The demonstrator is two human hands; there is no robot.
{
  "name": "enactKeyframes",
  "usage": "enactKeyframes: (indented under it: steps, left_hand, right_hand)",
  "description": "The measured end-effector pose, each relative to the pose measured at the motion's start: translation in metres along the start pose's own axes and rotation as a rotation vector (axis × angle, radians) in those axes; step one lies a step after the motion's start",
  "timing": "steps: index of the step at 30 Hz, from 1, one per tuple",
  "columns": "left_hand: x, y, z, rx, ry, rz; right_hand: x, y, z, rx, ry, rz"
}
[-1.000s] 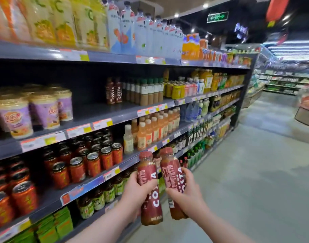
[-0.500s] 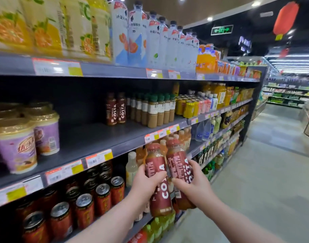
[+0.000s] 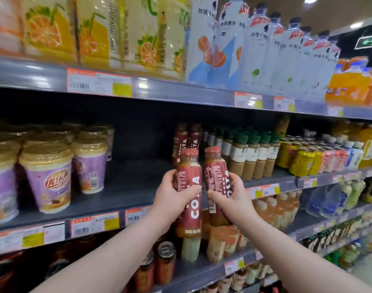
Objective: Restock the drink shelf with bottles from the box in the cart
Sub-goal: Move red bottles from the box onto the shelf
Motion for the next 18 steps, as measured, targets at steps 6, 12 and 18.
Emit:
enactKeyframes:
  steps: [6,12,18]
  left_hand:
    - [0.007,-0.027,-0.052,0.134,0.007,0.020]
    - [0.005,-0.053,-0.090,0.267,-0.036,-0.015]
    - [0.001,-0.062,-0.111,0.368,-0.040,-0.121]
  right_hand:
    - [0.010,-0.010,-0.087,-0.126,0.089,-0.061]
    - [0.030,-0.021,-0.153,-0.180,0.164,-0.084]
    - [0.049,-0.041,-0.184,-0.275,0.214,-0.149]
Point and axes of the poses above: each hand's wrist, its own z-axis away from the middle knuckle, its own y-axis out of the back of the hand, x = y × z, the point moved 3 cm from there along -z, towards the middle knuckle, and after that the axes turned 8 degrees about x, right-handed, at the moved point
